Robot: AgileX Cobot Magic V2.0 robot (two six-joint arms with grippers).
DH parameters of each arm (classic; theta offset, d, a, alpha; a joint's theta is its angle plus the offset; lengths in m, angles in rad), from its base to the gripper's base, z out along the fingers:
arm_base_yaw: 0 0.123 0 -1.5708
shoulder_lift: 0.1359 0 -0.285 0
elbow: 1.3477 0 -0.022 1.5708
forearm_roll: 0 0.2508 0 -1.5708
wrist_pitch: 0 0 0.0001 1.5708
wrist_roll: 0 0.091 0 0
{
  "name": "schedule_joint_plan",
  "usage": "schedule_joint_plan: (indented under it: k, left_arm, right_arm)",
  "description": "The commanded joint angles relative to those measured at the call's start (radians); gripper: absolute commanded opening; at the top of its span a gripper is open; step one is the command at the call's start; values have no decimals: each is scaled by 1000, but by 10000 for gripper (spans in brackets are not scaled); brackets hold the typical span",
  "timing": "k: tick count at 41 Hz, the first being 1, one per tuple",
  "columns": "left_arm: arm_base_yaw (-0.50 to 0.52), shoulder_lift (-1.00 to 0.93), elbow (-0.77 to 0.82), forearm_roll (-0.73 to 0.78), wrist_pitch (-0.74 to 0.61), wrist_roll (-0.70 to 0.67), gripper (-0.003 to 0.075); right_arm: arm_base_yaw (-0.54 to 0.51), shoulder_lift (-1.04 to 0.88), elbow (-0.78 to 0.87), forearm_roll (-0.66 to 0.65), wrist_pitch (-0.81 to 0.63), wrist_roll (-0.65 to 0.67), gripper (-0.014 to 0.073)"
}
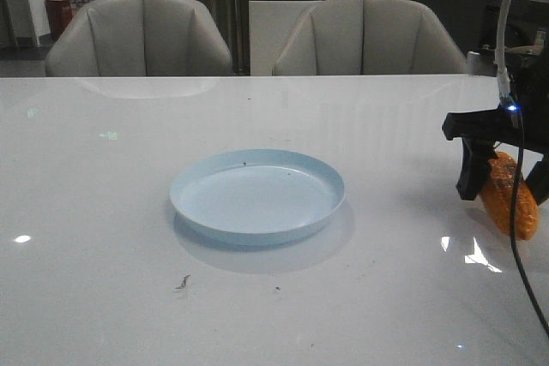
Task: Place corn on plate with both arms
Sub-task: 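Lift the corn with the right gripper and carry it over the plate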
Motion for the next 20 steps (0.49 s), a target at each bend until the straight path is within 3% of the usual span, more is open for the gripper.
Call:
schedule_joint_plan:
  k: [1,3,10,20]
  left_arm:
    - [0,-2,-37,17,-73,-10,405]
    - [0,-2,-37,17,-77,-10,405]
    - [0,-2,-37,17,-111,-10,405]
    - [0,-2,-37,6,-164,-10,405]
  right_arm:
    - [2,-51,-64,7,-18,-4,367]
    - [7,-51,-102,7,-4,-4,330]
    - [54,-51,-249,7,30,-49,321]
    - [223,-51,-422,6,26,-92,321]
